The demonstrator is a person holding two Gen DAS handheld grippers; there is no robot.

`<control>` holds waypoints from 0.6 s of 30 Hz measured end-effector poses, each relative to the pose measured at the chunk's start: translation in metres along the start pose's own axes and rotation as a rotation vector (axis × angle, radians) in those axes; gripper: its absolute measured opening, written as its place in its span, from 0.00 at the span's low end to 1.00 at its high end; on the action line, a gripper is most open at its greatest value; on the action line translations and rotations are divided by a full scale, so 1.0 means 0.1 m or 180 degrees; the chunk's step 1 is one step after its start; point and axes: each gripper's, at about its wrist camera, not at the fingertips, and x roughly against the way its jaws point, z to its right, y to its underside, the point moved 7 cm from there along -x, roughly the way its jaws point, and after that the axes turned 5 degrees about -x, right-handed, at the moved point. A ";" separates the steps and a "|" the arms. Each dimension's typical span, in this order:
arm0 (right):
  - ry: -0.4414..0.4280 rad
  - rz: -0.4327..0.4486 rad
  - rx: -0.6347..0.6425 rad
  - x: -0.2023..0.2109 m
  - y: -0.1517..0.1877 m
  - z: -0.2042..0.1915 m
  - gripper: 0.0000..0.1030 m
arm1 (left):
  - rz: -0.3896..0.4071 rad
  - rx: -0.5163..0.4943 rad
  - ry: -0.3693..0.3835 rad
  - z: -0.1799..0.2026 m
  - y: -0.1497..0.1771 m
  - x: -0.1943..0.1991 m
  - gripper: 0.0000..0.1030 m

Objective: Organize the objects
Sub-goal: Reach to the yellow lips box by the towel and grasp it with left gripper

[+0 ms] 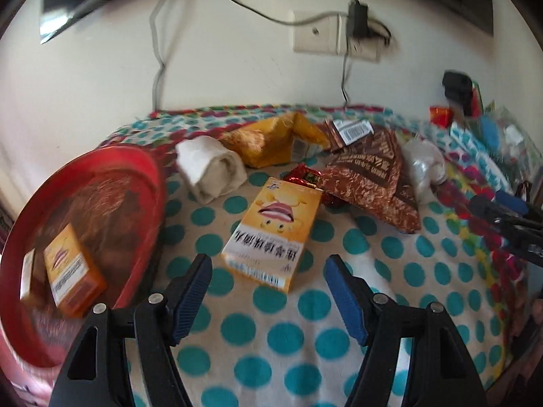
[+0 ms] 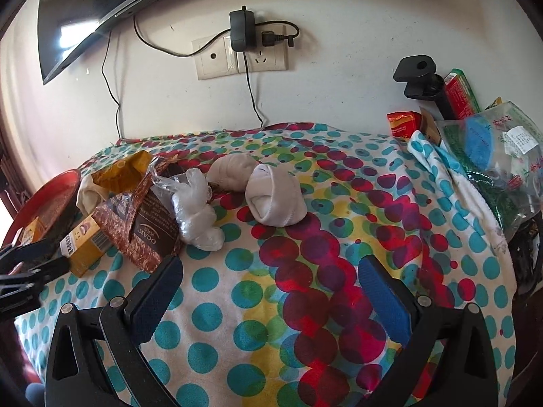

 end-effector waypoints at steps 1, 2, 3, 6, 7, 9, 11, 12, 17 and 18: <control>-0.0013 -0.0012 -0.0007 -0.01 0.00 0.01 1.00 | -0.0033 -0.0055 -0.0032 0.01 -0.01 -0.04 0.69; -0.0020 -0.0038 -0.0012 -0.03 0.00 0.01 1.00 | -0.0072 -0.0100 -0.0018 0.03 -0.03 -0.10 0.69; -0.0023 -0.0076 -0.0020 -0.05 0.01 0.02 1.00 | -0.0108 -0.0120 0.0005 0.03 -0.03 -0.13 0.69; -0.0026 -0.0160 -0.0066 -0.10 0.02 0.04 1.00 | -0.0203 -0.0146 -0.0007 0.03 -0.03 -0.25 0.69; -0.0038 -0.0172 -0.0088 -0.11 0.03 0.05 1.00 | -0.0206 -0.0133 -0.0004 0.02 -0.04 -0.27 0.69; -0.0077 -0.0196 -0.0136 -0.12 0.03 0.07 1.00 | -0.0266 -0.0093 -0.0013 0.01 -0.05 -0.36 0.69; -0.0101 -0.0222 -0.0180 -0.14 0.03 0.10 1.00 | -0.0330 -0.0073 0.0004 0.00 -0.06 -0.43 0.70; -0.0113 -0.0230 -0.0203 -0.14 0.04 0.10 1.00 | -0.0325 -0.0041 0.0033 -0.02 -0.07 -0.46 0.70; -0.0138 -0.0266 -0.0248 -0.16 0.05 0.11 1.00 | -0.0369 0.0084 0.0141 -0.06 -0.13 -0.54 0.68; -0.0138 -0.0266 -0.0244 -0.16 0.05 0.11 1.00 | -0.0360 0.0066 0.0156 -0.05 -0.14 -0.55 0.65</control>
